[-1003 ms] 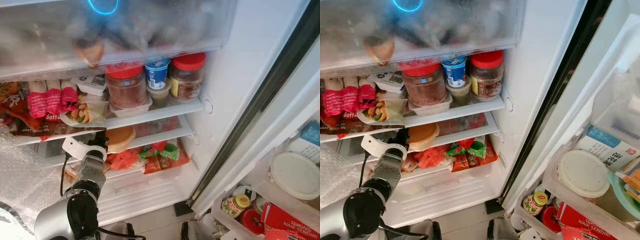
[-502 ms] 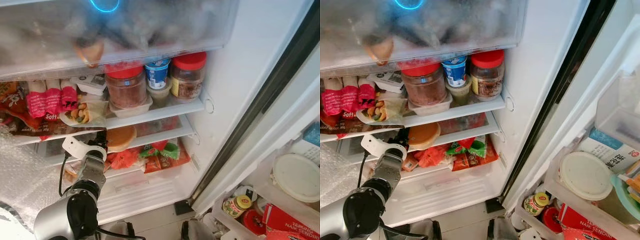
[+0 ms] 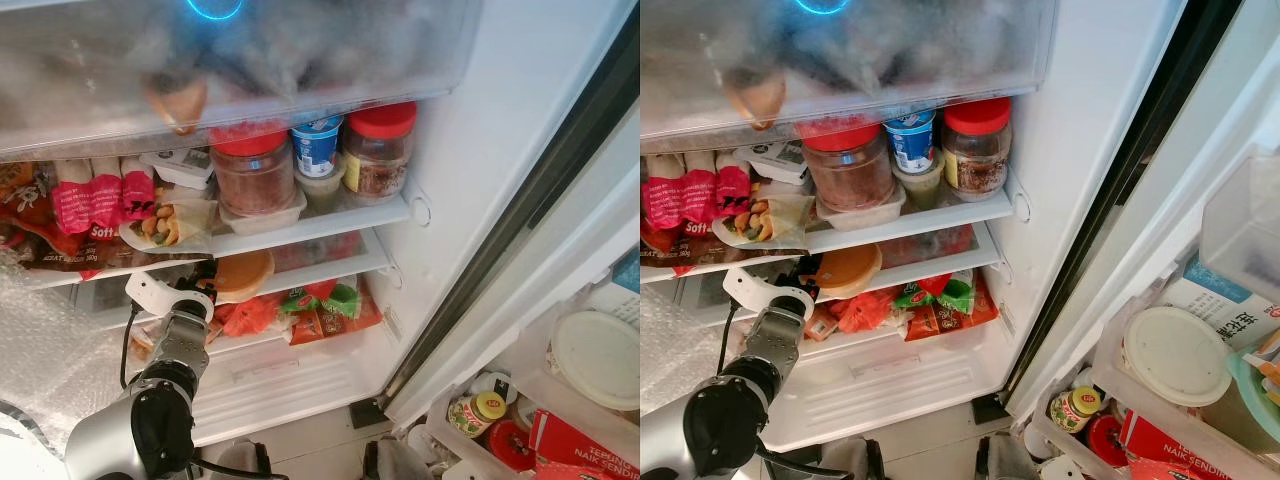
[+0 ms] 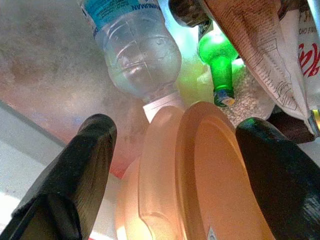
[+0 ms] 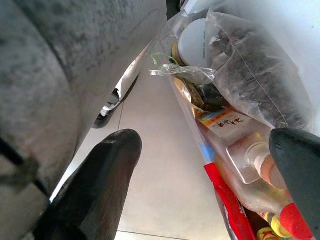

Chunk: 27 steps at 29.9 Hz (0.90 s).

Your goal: Restocking fridge

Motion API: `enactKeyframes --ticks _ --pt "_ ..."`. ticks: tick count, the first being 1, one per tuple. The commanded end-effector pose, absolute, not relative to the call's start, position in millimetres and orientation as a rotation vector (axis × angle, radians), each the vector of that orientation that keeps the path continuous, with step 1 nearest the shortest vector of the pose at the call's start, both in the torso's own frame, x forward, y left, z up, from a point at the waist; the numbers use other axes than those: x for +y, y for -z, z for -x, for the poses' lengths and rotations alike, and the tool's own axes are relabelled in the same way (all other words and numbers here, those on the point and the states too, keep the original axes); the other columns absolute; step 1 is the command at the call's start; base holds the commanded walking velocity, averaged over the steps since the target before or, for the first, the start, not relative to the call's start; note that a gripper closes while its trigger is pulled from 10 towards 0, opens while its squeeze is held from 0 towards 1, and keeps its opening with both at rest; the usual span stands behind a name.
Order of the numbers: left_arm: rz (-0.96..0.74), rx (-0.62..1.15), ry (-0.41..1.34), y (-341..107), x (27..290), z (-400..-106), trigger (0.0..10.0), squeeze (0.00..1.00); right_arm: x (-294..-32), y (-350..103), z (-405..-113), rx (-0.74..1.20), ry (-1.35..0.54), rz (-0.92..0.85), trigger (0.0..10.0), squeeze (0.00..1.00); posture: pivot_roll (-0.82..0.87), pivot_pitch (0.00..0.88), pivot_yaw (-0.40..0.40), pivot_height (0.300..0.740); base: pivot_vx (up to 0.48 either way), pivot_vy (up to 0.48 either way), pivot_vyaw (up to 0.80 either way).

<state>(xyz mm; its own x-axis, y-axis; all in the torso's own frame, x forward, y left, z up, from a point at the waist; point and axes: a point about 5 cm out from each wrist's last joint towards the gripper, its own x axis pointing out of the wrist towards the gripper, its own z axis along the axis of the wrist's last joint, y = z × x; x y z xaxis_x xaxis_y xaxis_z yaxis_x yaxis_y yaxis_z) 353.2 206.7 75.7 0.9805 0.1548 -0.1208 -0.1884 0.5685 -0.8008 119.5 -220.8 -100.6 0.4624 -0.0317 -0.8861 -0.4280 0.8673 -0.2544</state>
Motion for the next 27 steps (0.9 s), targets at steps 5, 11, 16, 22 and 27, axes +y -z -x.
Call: enactKeyframes --ticks 5,11,16,22,27 --pt "0.923 -0.115 -0.161 -104 228 -361 10.0 0.0 -213 109 -96 1.158 -0.308 0.493 10.0 0.0 -0.09 0.095 0.034 0.658 0.0 0.0 0.0" --pt "0.917 -0.135 -0.13 -103 227 -359 10.0 0.0 -212 109 -97 1.156 -0.31 0.494 10.0 0.0 -0.09 0.095 0.036 0.658 0.0 0.0 0.0" --pt "0.903 -0.145 -0.117 -96 227 -352 10.0 0.0 -212 109 -97 1.156 -0.312 0.494 10.0 0.0 -0.09 0.097 0.035 0.658 0.0 0.0 0.0" --pt "0.839 -0.143 -0.068 -91 226 -343 10.0 0.0 -213 109 -97 1.157 -0.309 0.494 10.0 0.0 -0.08 0.102 0.034 0.658 0.0 0.0 0.0" --pt "0.841 -0.118 -0.072 -81 225 -336 10.0 0.0 -213 109 -98 1.156 -0.311 0.497 10.0 0.0 -0.07 0.102 0.032 0.658 0.0 0.0 0.0"
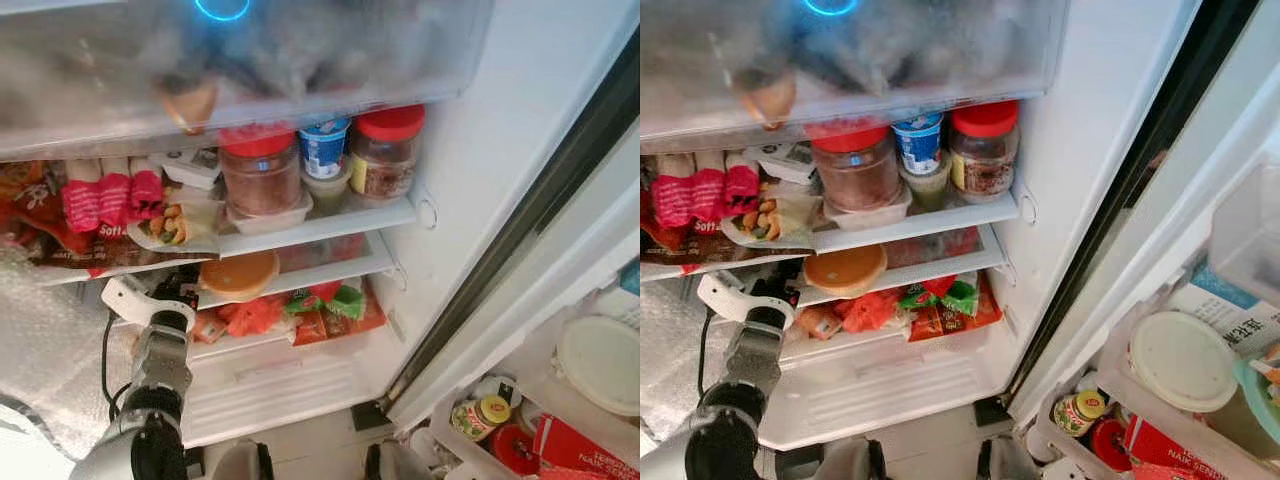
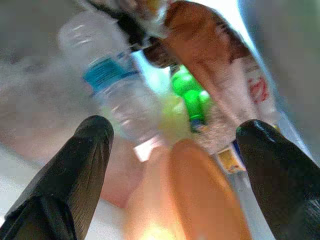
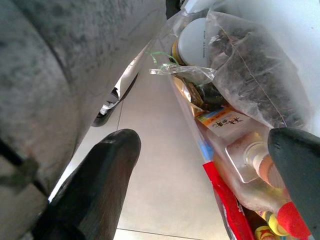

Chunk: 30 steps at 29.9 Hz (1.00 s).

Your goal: Restocking fridge

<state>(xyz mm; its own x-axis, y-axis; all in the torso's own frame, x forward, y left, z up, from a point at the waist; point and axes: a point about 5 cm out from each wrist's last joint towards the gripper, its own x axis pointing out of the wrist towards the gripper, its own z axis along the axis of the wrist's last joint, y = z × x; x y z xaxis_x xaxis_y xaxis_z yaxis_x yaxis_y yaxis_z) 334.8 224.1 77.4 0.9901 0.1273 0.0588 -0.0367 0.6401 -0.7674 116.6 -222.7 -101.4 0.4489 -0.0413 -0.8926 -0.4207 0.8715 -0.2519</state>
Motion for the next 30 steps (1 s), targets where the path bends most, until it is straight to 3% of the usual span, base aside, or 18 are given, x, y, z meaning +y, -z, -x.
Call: enactKeyframes --ticks 1,15,21,30 --pt "0.843 -0.111 -0.076 -79 225 -334 10.0 0.0 -213 109 -98 1.156 -0.312 0.498 10.0 0.0 -0.07 0.102 0.032 0.658 0.0 0.0 0.0" --pt "0.654 -0.047 0.015 -69 220 -315 10.0 0.0 -213 109 -98 1.156 -0.313 0.5 10.0 0.0 -0.07 0.101 0.036 0.658 0.0 0.0 0.0" --pt "0.49 -0.029 0.129 -73 214 -301 10.0 0.0 -213 109 -98 1.154 -0.312 0.5 10.0 0.0 -0.07 0.101 0.037 0.658 0.0 0.0 0.0" --pt "0.387 -0.043 0.289 -89 201 -292 10.0 0.0 -213 109 -98 1.152 -0.309 0.503 10.0 0.0 -0.07 0.098 0.034 0.658 0.0 0.0 0.0"
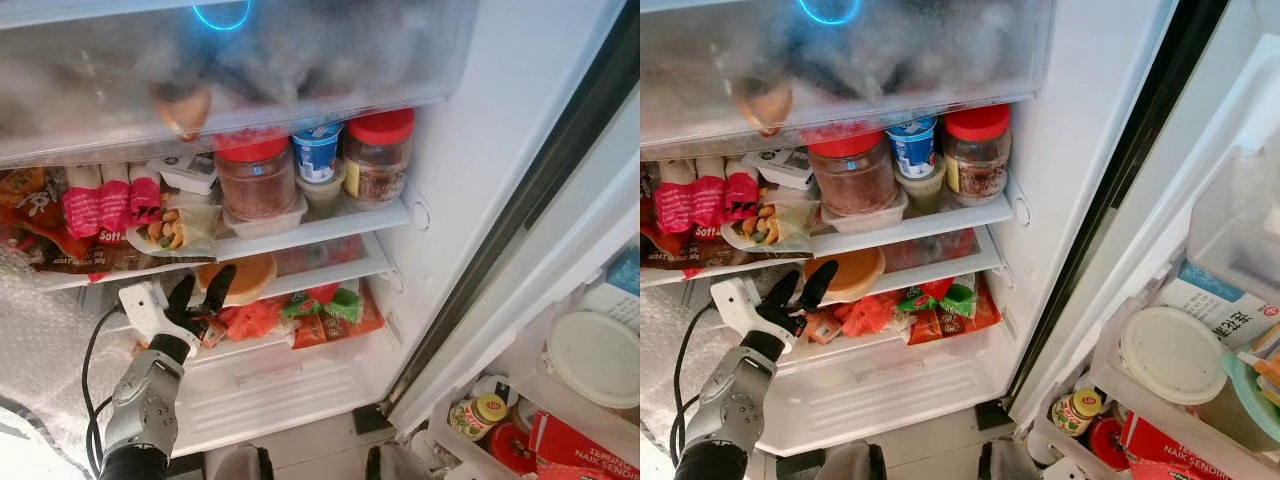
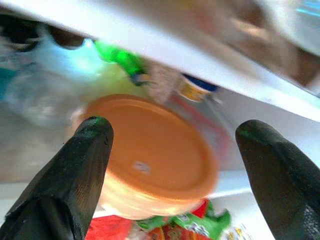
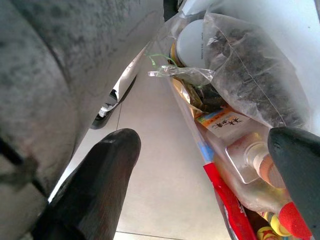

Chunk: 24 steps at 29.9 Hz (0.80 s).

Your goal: Restocking fridge

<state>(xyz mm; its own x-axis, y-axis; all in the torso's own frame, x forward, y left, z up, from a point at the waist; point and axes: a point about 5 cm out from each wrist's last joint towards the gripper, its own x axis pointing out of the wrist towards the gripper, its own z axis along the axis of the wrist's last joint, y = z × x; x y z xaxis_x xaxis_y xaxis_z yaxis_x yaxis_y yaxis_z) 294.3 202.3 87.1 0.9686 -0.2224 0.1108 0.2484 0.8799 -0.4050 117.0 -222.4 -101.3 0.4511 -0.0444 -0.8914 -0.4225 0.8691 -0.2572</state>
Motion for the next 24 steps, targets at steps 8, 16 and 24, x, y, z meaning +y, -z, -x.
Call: enactKeyframes --ticks 8,16,24 --pt "0.277 0.047 0.449 -95 195 -279 10.0 0.0 -214 109 -98 1.151 -0.308 0.505 10.0 0.0 -0.07 0.097 0.036 0.658 0.0 0.0 0.0" --pt "0.121 0.142 0.557 -91 200 -261 10.0 0.0 -214 109 -98 1.151 -0.309 0.51 10.0 0.0 -0.07 0.087 0.039 0.658 0.0 0.0 0.0" --pt "0.038 0.211 0.592 -82 198 -258 10.0 0.0 -214 109 -98 1.15 -0.309 0.513 10.0 0.0 -0.06 0.089 0.037 0.658 0.0 0.0 0.0"
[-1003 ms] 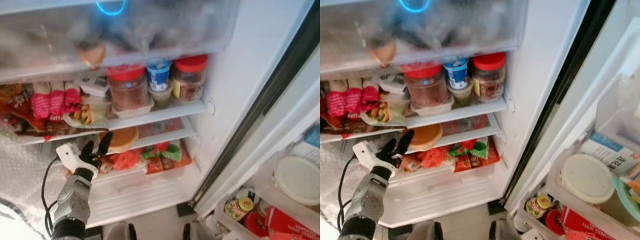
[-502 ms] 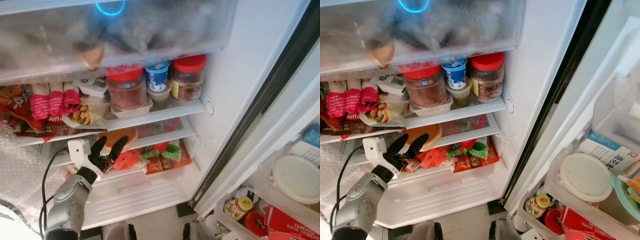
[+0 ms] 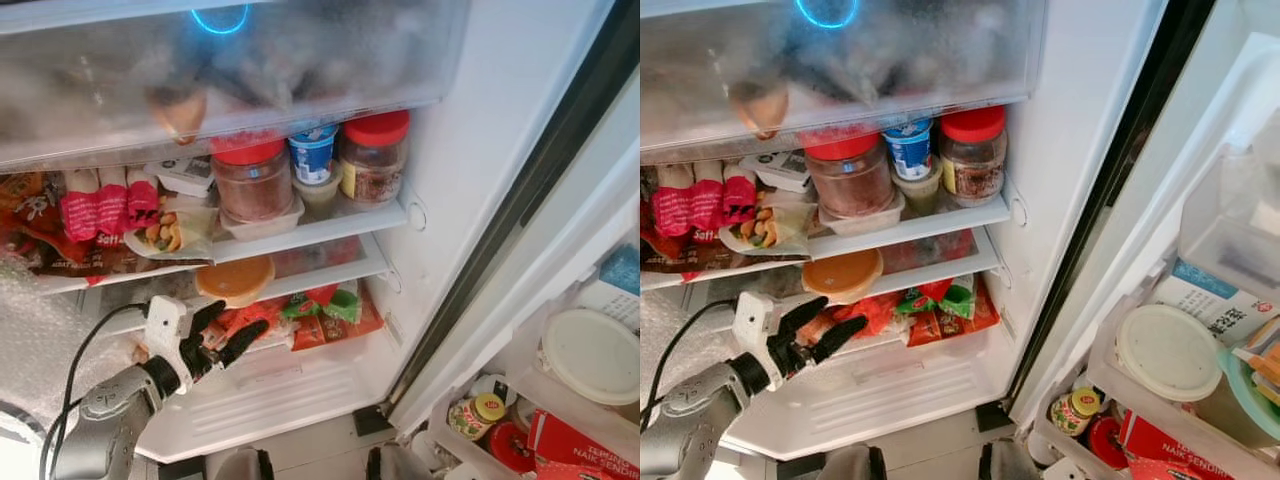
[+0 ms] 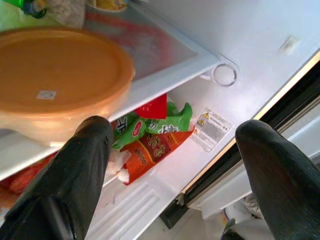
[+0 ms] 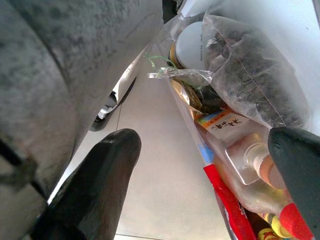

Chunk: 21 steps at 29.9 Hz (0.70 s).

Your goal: Restocking fridge

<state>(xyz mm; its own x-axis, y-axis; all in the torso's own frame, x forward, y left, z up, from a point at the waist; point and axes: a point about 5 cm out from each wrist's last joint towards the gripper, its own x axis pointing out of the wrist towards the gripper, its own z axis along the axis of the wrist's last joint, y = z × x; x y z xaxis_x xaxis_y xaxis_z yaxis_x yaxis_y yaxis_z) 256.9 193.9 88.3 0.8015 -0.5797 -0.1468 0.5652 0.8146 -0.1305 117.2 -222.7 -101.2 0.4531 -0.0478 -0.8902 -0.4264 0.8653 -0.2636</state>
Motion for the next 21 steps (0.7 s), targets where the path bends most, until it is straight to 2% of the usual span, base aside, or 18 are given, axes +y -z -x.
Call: enactKeyframes --ticks 1,7,14,21 --pt "0.025 0.213 0.571 -79 198 -261 10.0 0.0 -214 109 -98 1.15 -0.31 0.513 10.0 0.0 -0.06 0.089 0.037 0.658 0.0 0.0 0.0" --pt "-0.025 0.247 0.534 -62 194 -272 10.0 0.0 -214 109 -99 1.15 -0.311 0.511 10.0 0.0 -0.07 0.092 0.038 0.658 0.0 0.0 0.0" --pt "0.005 0.241 0.479 -51 186 -285 10.0 0.0 -213 109 -98 1.151 -0.308 0.508 10.0 0.0 -0.08 0.102 0.037 0.658 0.0 0.0 0.0" --pt "-0.001 0.234 0.422 -46 191 -296 10.0 0.0 -213 109 -97 1.153 -0.307 0.507 10.0 0.0 -0.08 0.109 0.035 0.658 0.0 0.0 0.0"
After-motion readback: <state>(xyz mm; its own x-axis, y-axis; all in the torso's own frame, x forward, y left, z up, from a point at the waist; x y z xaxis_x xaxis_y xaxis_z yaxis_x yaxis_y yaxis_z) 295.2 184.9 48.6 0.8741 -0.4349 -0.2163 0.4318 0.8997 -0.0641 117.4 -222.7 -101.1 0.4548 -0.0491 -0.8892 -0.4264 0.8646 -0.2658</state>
